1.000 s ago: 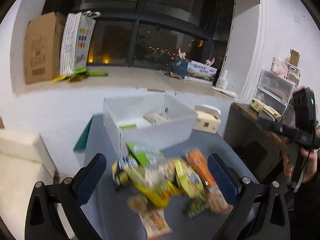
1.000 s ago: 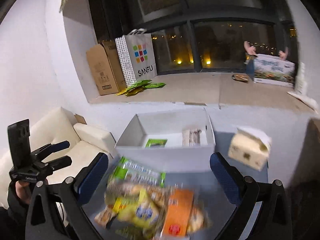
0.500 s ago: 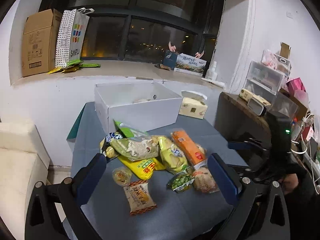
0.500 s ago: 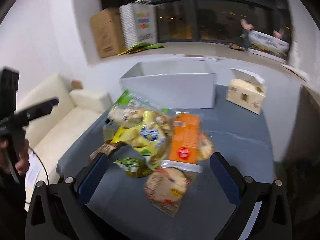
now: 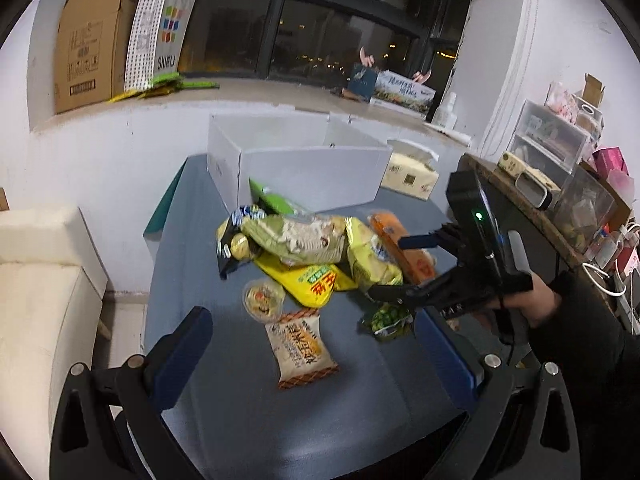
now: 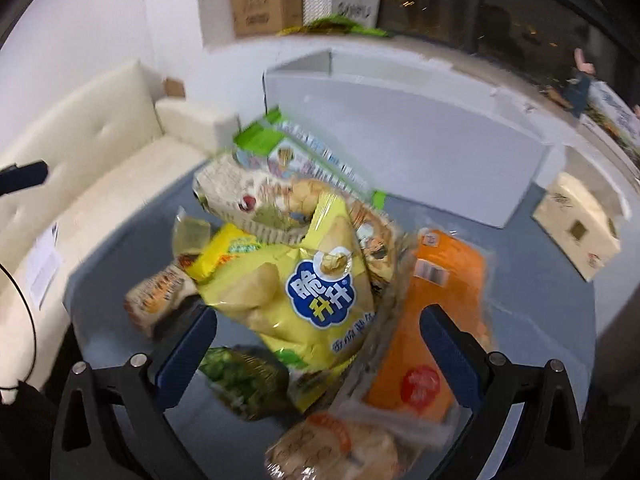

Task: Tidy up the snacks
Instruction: 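Grasp the yellow chip bag with the right gripper while the left grasps the brown-labelled cake pack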

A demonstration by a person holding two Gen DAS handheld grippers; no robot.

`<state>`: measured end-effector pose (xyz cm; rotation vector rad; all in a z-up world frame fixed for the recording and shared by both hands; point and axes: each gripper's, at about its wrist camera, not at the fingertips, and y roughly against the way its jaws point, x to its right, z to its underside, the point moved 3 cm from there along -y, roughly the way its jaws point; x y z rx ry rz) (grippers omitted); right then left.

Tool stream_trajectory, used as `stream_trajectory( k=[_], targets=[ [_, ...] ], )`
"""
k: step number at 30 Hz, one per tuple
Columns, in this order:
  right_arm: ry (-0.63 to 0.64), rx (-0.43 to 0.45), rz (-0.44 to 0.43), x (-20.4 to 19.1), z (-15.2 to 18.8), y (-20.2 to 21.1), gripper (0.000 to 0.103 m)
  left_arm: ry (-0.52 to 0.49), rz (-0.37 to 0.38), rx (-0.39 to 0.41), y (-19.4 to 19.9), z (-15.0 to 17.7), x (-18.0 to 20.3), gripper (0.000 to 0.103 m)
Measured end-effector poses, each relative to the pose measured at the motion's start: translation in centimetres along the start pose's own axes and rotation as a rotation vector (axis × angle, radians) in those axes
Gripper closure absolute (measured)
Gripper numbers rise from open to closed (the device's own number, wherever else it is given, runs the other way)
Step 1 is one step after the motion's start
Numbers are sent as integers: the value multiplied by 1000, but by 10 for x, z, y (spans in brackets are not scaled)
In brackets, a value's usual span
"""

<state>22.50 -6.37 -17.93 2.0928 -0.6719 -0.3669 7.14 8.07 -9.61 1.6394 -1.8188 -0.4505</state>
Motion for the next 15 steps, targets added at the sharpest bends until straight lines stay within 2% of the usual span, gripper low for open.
stream_trajectory(
  k=[2,3,5,6,10,15],
  targets=[
    [15,-12,-8,4,0,-11,2,6,-1,-25,-10,4,-1,0],
    [38,6,-2,3,-1,-11,13,7,-5,-36,-14,6,-2,0],
    [73,-3,-36,-2,0,-13,44,8,-14,-63,-24,12,-3,0],
    [74,0,-28,-3,0,-13,50,9,-14,-72,-28,13,-3,0],
    [22,59,-49,-4,2,5,55,-7,-22,-127,-46,23,-1,0],
    [-89,173,-114,-1,6,51,55,-20,-45,-186,-72,31,2,0]
  ],
)
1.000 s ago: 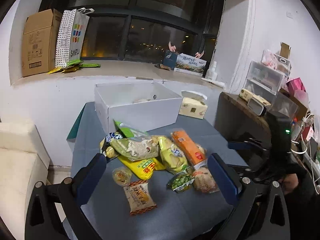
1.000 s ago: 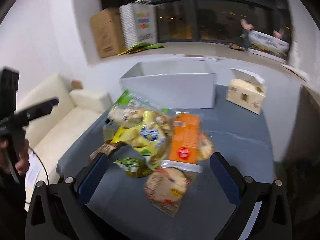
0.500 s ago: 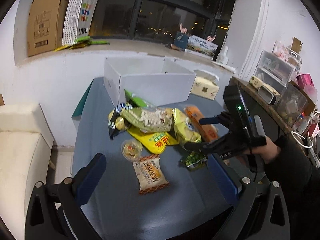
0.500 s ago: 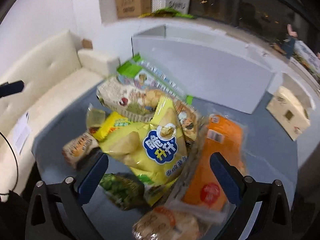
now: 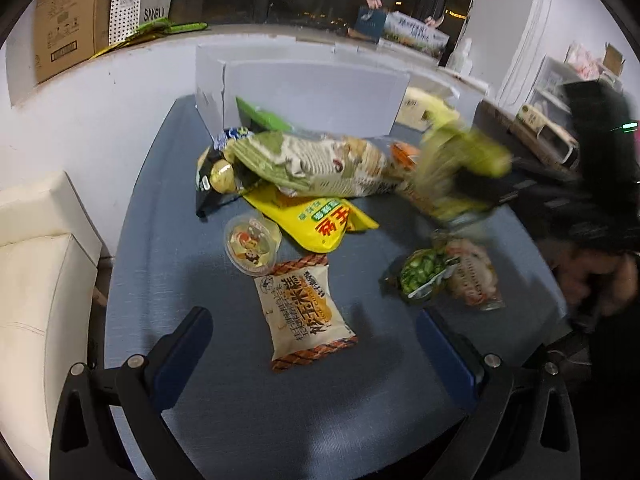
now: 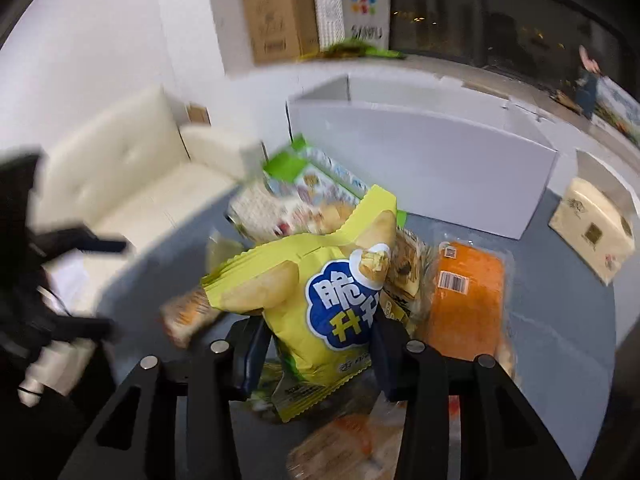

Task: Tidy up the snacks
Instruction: 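Grasp the yellow chip bag with the right gripper while the left grasps the brown-labelled cake pack, then carry both packs into the white box and open both grippers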

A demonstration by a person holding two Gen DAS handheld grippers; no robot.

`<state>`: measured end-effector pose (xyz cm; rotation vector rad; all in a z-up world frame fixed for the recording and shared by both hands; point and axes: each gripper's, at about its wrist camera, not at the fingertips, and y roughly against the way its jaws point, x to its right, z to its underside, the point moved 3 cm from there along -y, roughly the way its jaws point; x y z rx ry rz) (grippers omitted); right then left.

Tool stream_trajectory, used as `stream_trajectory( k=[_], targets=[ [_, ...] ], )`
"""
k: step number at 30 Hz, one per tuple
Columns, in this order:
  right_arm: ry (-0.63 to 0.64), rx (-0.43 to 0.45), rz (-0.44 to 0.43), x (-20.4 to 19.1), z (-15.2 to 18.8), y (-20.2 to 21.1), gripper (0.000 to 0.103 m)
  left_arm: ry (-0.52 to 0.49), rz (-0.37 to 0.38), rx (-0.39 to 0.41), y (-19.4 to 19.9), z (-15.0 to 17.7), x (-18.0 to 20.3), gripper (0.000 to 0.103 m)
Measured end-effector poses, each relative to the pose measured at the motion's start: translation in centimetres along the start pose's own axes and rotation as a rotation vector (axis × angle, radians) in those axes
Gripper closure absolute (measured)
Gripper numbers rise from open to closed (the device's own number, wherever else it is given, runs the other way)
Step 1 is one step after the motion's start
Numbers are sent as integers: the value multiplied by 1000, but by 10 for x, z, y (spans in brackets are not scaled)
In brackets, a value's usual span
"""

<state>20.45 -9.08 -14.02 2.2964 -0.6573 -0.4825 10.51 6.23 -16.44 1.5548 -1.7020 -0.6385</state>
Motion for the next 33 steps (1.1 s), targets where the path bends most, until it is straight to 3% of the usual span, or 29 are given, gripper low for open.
stream_trajectory(
  k=[6,10,14,15,16,17,18,19,20,22,26,33],
  targets=[
    [-73,103,-29,-6,1,61,55,32,-52,-81,-27,-4,0,0],
    [-81,144,-30,-17,1,78,55,87,-75,-135,-47,-6,-8,0],
    [-109,161,-31,-18,9,93,55,70,-112,-161,-60,-5,-7,3],
    [-117,163,-32,-16,9,93,55,52,-126,-157,-61,-5,-5,12],
    [-123,167,-32,-17,9,94,55,31,-150,-152,-61,-7,-3,33],
    [-128,169,-35,-16,10,95,55,15,-171,-139,-59,-8,-3,48],
    [-133,171,-39,-16,11,97,55,23,-157,-129,-56,-9,-3,57],
    [-136,174,-39,-16,12,98,55,49,-74,-116,-53,-8,-6,57],
    [-138,175,-41,-16,13,98,55,54,-52,-104,-51,-7,-7,57],
    [-141,174,-36,-17,14,99,55,45,-67,-82,-45,-3,-9,58],
    [-135,186,-47,-21,16,103,55,73,8,7,-13,-1,-7,58],
    [-206,203,-57,-6,9,96,55,47,58,249,50,-50,2,58]
  ],
)
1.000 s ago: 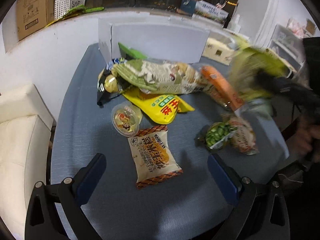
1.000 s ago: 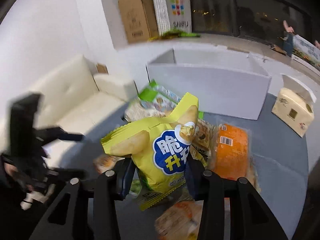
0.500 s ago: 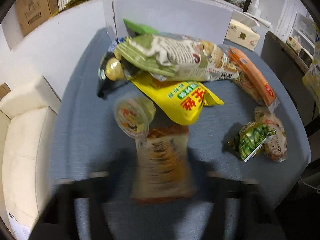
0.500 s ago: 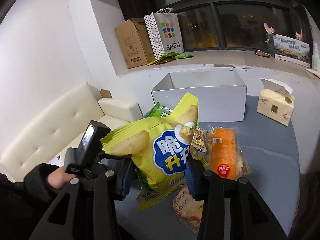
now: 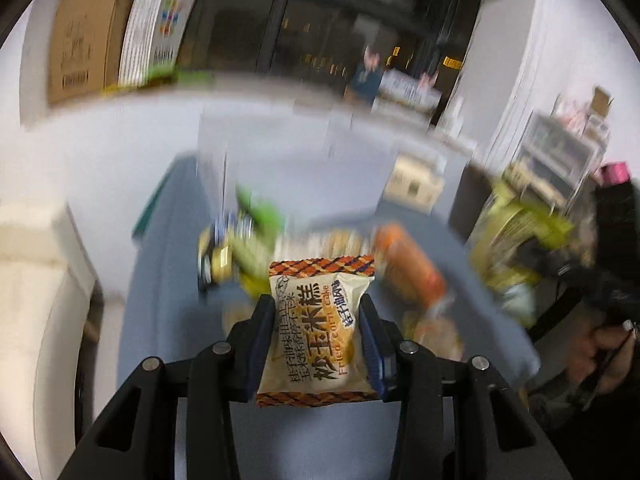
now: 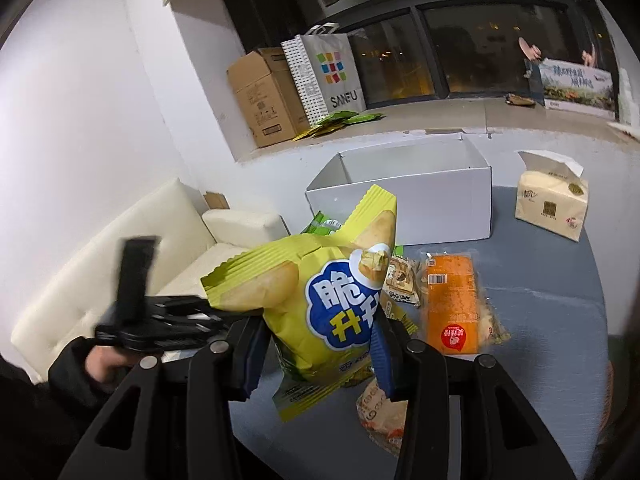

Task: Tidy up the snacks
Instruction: 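Carry both packs into the white box and open both grippers, then move both grippers back over the snack pile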

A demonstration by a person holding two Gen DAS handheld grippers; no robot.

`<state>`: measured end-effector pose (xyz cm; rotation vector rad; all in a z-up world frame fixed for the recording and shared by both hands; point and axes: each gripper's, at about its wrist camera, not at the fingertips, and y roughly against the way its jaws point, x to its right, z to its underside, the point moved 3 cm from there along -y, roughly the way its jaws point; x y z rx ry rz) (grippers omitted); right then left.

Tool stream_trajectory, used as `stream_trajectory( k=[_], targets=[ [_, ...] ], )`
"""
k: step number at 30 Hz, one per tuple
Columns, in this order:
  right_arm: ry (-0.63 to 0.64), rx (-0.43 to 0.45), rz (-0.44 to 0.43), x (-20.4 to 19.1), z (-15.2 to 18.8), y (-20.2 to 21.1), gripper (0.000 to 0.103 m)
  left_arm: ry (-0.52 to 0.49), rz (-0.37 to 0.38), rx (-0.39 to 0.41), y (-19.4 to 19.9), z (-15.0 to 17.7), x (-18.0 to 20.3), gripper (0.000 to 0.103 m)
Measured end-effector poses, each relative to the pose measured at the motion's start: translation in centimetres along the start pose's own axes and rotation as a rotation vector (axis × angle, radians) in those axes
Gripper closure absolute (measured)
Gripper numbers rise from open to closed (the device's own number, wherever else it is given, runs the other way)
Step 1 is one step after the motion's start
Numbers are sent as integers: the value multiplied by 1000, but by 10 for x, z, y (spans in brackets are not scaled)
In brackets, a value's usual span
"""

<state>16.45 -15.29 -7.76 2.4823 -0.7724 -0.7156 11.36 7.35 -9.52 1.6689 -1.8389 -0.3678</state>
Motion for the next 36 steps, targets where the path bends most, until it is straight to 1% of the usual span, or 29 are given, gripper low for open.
stream_trajectory(
  k=[2,3,5,6,7,8,9,10,11,12,14,16,19,20,21,22,23,24,25,26,27,29,31,36],
  targets=[
    [-71,9,-18,10,-10,-5,54,13,5,69,2,-28,-2,58],
    [-101,14,-28,15,-17,-7,54,21,8,88,2,-41,-5,58],
    [-91,34,-17,20,-36,-12,54,24,22,117,-6,-73,-7,58],
    [-81,43,0,23,-47,-15,54,17,18,131,-11,-91,-6,58],
    [-78,52,6,26,-58,-18,54,11,15,138,-14,-100,-5,58],
    [-80,66,2,31,-72,-22,54,0,11,144,-24,-117,-6,58],
    [-87,80,8,37,-86,-27,54,-5,6,144,-31,-129,-7,58],
    [-94,80,17,43,-99,-33,54,-20,6,118,-49,-147,-8,58],
    [-101,78,31,51,-113,-40,54,-24,3,110,-61,-160,-8,58],
    [-108,80,47,59,-127,-49,54,-24,-5,103,-71,-168,-11,58],
    [-118,64,75,76,-154,-69,54,-21,-38,53,-101,-187,-21,58],
    [-117,42,93,87,-170,-86,54,-12,-58,23,-125,-198,-30,58],
    [-83,7,160,100,-190,-112,54,8,-75,-10,-149,-206,-40,57],
    [-81,-5,172,105,-195,-119,53,10,-86,-16,-153,-203,-42,55],
    [-86,-14,178,110,-199,-126,53,12,-94,-26,-157,-203,-44,51],
    [-82,-27,196,114,-203,-133,53,14,-106,-46,-162,-202,-48,32],
    [-81,-32,218,118,-208,-138,51,17,-122,-73,-167,-201,-50,17],
    [-85,-35,237,123,-211,-141,47,20,-131,-83,-169,-200,-51,1],
    [-97,-46,236,127,-213,-144,38,18,-138,-78,-169,-199,-53,0],
    [-117,-60,219,131,-214,-148,10,14,-141,-90,-171,-198,-54,0],
    [-135,-60,207,134,-214,-150,0,8,-139,-99,-172,-196,-53,0],
    [-128,-61,231,134,-213,-148,0,-3,-141,-105,-170,-193,-52,0],
    [-100,-52,252,131,-212,-144,0,-2,-134,-94,-164,-192,-51,0],
    [-75,-50,252,123,-205,-133,0,-13,-116,-70,-141,-187,-42,0]
  ],
)
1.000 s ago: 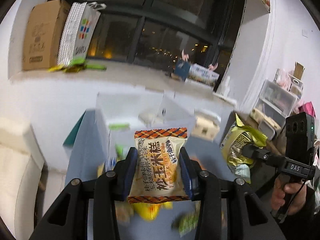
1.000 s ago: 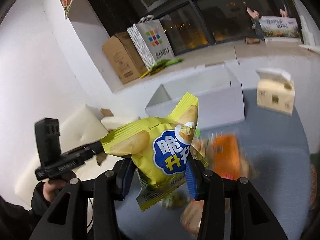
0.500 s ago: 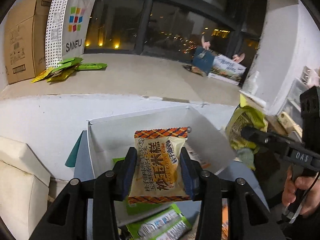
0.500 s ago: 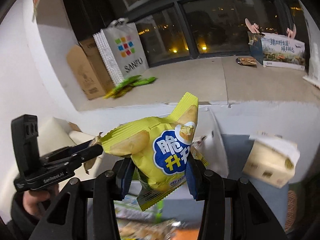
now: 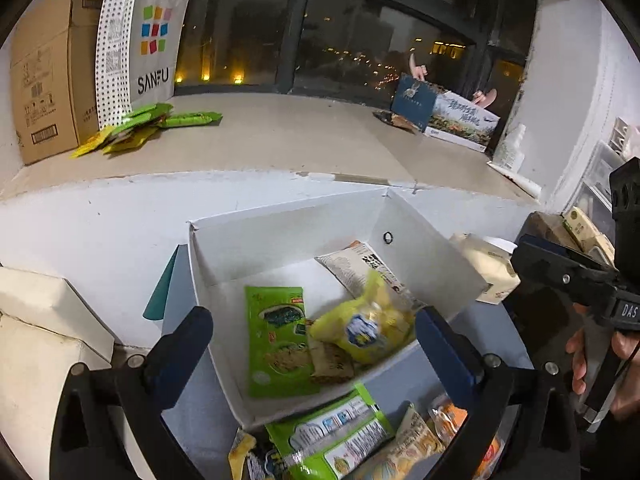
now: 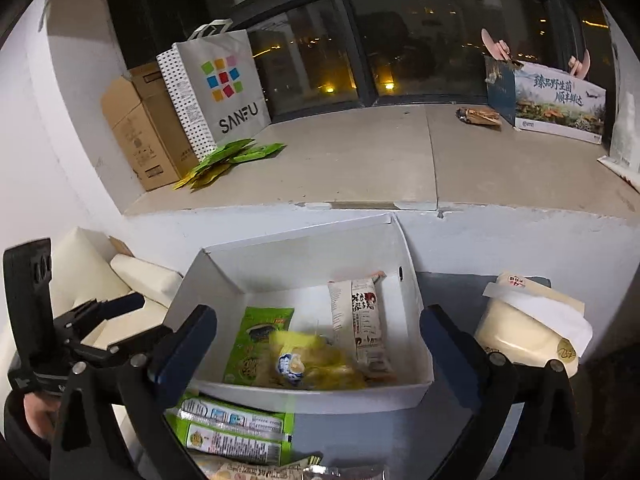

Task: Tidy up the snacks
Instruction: 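Move both grippers back over the snack pile, then grasp the orange cake pack with the right gripper while the left grasps the green pea pack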

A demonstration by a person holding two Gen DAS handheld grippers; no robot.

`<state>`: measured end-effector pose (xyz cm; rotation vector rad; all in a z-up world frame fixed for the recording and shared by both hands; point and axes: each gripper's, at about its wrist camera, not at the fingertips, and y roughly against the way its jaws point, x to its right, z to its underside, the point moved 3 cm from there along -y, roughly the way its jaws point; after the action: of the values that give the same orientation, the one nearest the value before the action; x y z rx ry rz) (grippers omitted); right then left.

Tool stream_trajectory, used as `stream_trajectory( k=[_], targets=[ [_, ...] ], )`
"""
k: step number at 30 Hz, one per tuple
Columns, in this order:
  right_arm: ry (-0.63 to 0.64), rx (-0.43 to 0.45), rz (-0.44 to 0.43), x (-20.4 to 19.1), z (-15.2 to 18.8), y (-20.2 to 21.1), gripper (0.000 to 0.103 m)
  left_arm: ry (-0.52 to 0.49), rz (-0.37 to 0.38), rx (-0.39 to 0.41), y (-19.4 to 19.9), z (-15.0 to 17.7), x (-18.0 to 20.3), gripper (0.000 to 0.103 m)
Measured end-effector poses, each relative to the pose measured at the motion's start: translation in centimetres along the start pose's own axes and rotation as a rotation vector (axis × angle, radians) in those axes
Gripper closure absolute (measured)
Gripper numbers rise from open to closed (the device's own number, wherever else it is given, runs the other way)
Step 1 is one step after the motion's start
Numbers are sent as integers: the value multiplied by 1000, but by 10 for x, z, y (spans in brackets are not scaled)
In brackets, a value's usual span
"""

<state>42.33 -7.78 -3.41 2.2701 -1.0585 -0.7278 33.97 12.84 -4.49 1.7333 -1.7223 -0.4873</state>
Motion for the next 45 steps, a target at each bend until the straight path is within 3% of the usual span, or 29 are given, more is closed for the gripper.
stream_trajectory(
  k=[4,6,8,11,18,25,28,34,45],
  targets=[
    [36,19,-33,-11,15,27,0,-33,8,48,39,18,10,0],
    [67,32,-30,-16,28,46,0,-57,57,91,65,36,19,0],
    [94,40,-20,-19,46,67,0,-87,101,100,86,61,30,0],
    [118,50,-20,-20,80,98,0,-94,98,110,106,91,41,0],
    [49,34,20,-7,174,146,0,-80,168,50,129,167,59,0],
    [-7,-56,79,7,249,143,0,-92,178,-5,132,206,68,0],
    [-30,-84,77,8,259,134,0,-112,173,-24,132,214,71,0],
    [6,-117,92,2,247,107,0,-150,187,-44,131,221,78,0],
    [77,-275,126,10,220,-2,0,-176,187,-89,121,231,84,0]
  ],
)
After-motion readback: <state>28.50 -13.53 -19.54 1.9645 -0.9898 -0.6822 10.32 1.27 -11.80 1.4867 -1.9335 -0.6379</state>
